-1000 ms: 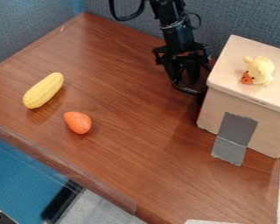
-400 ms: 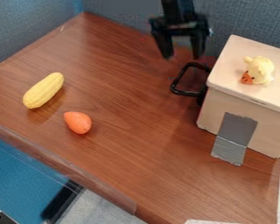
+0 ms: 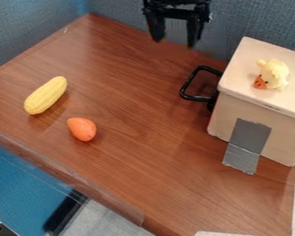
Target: Close the drawer
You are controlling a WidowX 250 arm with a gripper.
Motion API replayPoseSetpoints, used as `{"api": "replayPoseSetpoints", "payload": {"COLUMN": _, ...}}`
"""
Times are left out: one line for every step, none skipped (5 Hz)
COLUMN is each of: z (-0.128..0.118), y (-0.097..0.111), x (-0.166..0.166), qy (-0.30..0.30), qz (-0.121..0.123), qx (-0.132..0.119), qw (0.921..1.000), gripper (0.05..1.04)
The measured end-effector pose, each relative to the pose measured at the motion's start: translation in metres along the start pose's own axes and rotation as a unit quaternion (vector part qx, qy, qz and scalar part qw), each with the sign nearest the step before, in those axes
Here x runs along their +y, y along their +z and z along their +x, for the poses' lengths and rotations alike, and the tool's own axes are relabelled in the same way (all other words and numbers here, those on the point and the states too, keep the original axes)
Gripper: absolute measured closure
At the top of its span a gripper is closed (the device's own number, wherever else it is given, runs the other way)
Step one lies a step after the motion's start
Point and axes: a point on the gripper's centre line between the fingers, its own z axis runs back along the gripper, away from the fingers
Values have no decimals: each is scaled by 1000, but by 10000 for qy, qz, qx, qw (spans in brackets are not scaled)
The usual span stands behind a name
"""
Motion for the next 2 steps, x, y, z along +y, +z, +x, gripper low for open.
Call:
{"api": "replayPoseSetpoints", "payload": {"z": -13, "y": -10, "x": 1, "qy": -76, "qz": 239, "qx": 142, "qw": 9996, "gripper": 84}}
{"api": "replayPoseSetpoints", "payload": {"z": -12, "y": -9, "x": 2, "qy": -78, "qz": 241, "qx": 126, "qw": 9996, "gripper": 84}}
